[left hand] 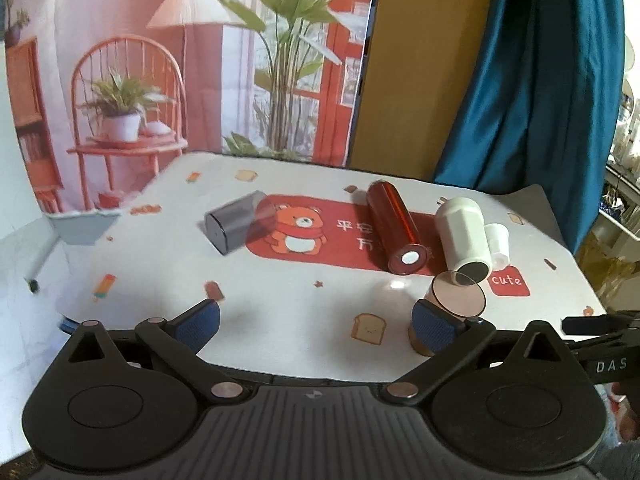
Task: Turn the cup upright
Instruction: 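Lower the upright cup onto the mat and open the right gripper, then withdraw the right gripper up and away from the cup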
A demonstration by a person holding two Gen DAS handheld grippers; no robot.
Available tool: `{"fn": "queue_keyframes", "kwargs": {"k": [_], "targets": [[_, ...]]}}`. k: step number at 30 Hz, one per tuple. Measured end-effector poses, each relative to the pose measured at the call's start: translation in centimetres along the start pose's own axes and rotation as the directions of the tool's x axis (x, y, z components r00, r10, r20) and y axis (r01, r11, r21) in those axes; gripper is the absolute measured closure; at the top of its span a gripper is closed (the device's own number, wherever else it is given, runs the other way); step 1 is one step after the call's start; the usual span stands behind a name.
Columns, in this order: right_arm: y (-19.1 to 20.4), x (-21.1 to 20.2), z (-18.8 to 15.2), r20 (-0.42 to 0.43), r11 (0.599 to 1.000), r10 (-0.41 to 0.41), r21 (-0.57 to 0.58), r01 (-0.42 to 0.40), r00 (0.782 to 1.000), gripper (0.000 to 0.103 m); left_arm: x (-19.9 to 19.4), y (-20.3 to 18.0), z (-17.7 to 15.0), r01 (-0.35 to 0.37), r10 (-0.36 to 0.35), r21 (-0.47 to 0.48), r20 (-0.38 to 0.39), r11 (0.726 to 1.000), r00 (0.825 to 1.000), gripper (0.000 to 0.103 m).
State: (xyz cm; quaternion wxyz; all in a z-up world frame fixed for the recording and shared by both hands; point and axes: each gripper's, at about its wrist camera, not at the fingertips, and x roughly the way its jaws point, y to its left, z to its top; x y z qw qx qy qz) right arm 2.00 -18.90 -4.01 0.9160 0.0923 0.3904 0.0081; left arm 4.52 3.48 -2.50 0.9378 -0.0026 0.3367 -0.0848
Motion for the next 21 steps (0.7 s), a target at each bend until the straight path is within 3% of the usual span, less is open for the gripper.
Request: {"fn": "queue_keyframes", "kwargs": {"k": [4, 8, 21], "targets": [[1.2, -2.2, -0.5, 0.068, 0.998, -0.034, -0.048, 0.037, 0.997, 0.000, -1.6, -0.8, 0.1, -0.088, 0.087, 0.036, 0.028, 0.995, 0.996, 0.000], [1.8, -3.5, -0.9, 0.110, 0.997, -0.023, -0.076, 0.031, 0.994, 0.000, -2.2, -1.4, -0.3, -0.118, 0.115, 0.045, 0.058, 0.992, 0.992, 0.000], [2.7, -4.3, -1.2, 0.131, 0.992, -0.047, -0.113, 0.062, 0.990, 0.000, -2.0, -1.4, -1.0, -0.119, 0.118, 0.028, 0.046, 0.992, 0.992, 0.000]]}}
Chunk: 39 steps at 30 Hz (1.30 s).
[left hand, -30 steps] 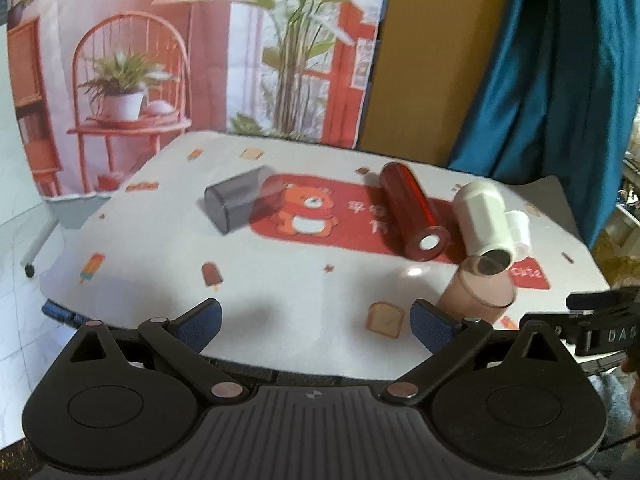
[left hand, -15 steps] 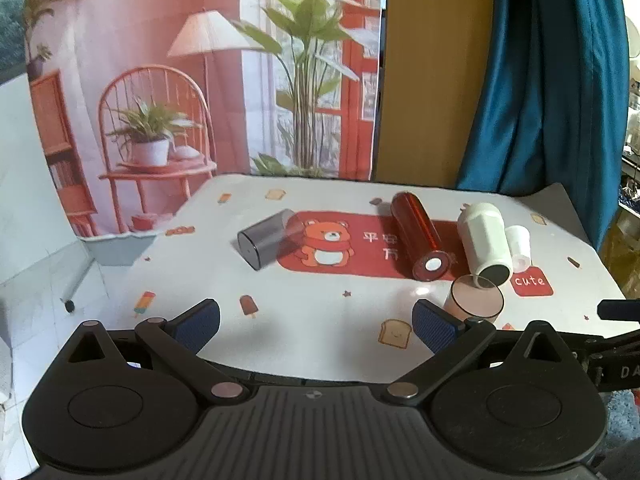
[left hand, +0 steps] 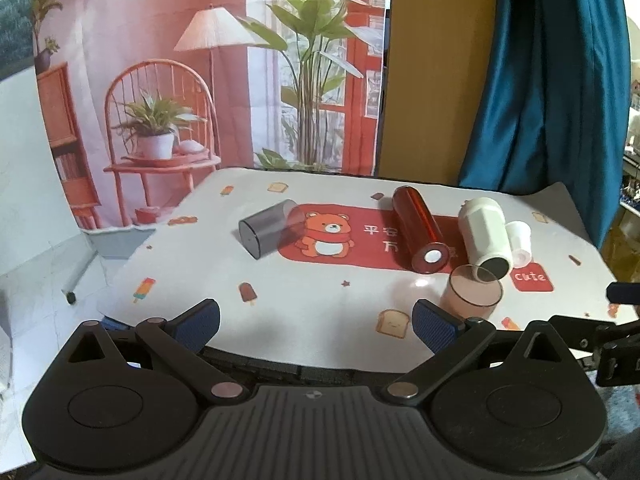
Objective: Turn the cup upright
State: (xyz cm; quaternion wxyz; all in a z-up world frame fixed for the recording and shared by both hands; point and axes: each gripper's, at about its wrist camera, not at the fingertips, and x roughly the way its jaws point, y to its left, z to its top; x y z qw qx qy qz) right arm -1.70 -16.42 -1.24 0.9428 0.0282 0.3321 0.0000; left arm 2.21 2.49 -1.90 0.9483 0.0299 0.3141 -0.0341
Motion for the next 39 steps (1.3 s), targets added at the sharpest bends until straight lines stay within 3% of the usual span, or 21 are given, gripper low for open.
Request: {"fn": "queue_keyframes", "kwargs": {"k": [39], "targets": [[-0.08, 0.22, -0.14, 0.000, 1.000, -0.004, -0.004, 0.004, 1.000, 0.000, 0.35, 0.28, -0.75, 0.020, -0.020, -0.020, -0.032, 1.000, 0.999, 0.000]]}}
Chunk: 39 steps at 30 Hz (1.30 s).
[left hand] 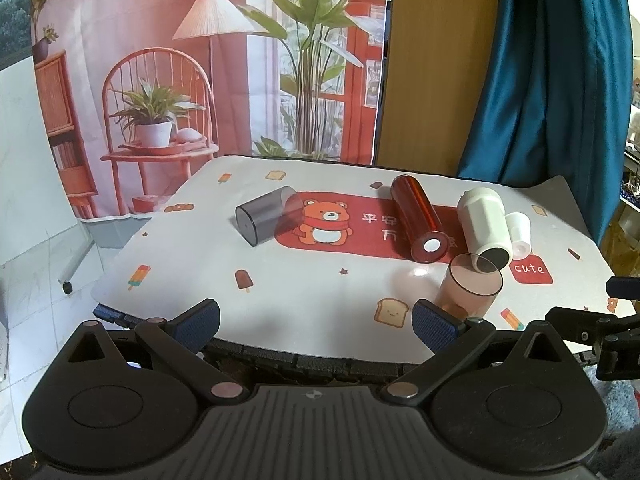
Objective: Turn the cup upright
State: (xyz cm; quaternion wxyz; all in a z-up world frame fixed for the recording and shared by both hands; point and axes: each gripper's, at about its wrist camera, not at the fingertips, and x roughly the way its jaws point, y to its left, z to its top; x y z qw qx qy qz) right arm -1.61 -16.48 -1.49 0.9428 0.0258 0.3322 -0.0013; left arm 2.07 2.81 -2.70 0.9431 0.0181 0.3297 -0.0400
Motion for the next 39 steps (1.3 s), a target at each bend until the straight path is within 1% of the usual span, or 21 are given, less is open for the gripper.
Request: {"fn": "queue_keyframes", "kwargs": {"k": [39], "targets": [[-0.01, 0.21, -0.17, -0.007, 1.000, 0.003, 0.002, -0.003, 1.000, 0.000, 0.01, 0.15, -0.18, 0.002, -0.002, -0.005, -0.017, 1.000, 1.000, 0.000]]}}
